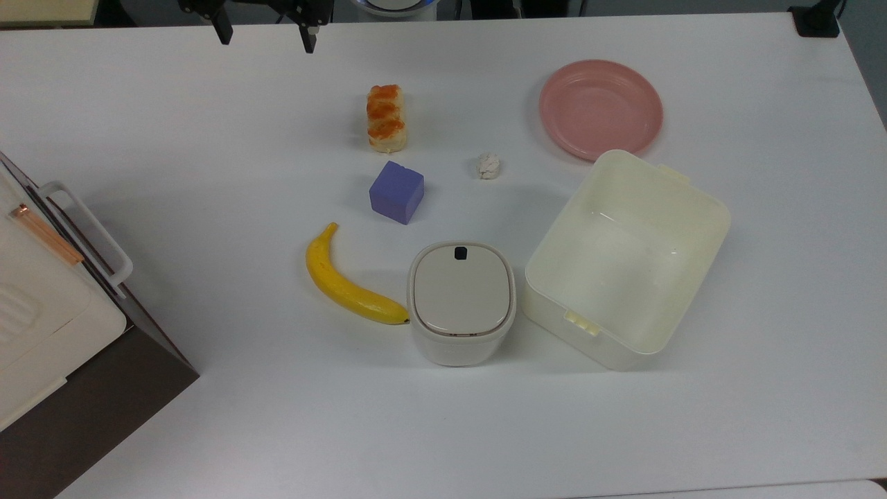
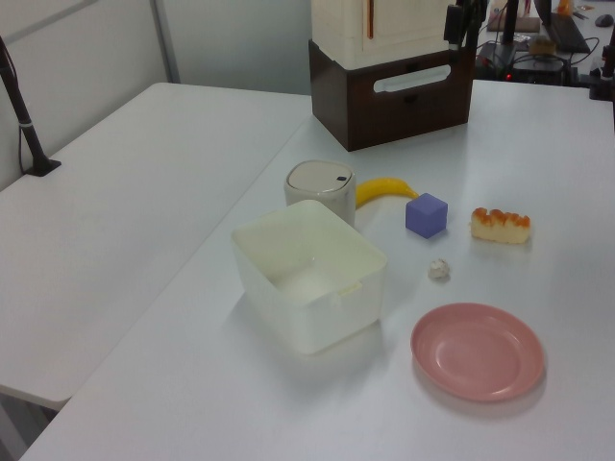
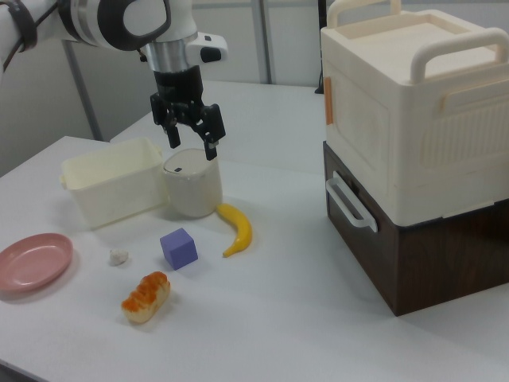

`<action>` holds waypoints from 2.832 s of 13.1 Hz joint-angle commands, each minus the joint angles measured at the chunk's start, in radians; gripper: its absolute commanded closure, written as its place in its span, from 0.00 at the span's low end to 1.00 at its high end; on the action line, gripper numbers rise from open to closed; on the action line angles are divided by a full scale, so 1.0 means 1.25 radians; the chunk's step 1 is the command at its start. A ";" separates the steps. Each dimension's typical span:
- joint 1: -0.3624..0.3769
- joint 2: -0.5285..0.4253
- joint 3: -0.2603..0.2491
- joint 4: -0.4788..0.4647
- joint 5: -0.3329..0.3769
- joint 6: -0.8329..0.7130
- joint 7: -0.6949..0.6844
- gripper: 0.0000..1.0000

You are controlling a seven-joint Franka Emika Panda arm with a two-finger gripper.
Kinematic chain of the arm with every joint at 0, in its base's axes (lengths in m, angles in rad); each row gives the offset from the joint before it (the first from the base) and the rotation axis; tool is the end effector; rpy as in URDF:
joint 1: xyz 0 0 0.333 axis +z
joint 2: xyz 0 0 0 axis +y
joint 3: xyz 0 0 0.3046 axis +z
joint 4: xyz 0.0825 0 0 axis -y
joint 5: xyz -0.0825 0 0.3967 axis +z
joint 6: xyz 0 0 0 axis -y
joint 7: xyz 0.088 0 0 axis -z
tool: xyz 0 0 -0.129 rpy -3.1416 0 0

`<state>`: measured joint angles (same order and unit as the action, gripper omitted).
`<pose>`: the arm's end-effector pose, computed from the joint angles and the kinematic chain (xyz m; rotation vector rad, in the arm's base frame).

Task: Put the bread on a plate
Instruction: 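Move the open gripper toward the bread roll with orange topping, then lower the gripper over the bread roll and close on it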

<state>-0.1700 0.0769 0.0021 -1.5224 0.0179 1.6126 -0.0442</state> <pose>0.5863 -0.0971 0.5737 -3.1189 0.1941 -0.0236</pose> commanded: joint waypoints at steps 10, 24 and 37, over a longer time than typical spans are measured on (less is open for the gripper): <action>0.078 0.006 0.007 0.029 0.007 -0.029 -0.036 0.00; 0.088 0.010 0.001 0.009 0.007 -0.037 -0.036 0.00; 0.132 0.007 0.008 -0.052 0.005 -0.040 -0.036 0.00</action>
<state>-0.0220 0.1075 0.0219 -1.5561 0.0247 1.5843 -0.0728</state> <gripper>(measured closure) 0.000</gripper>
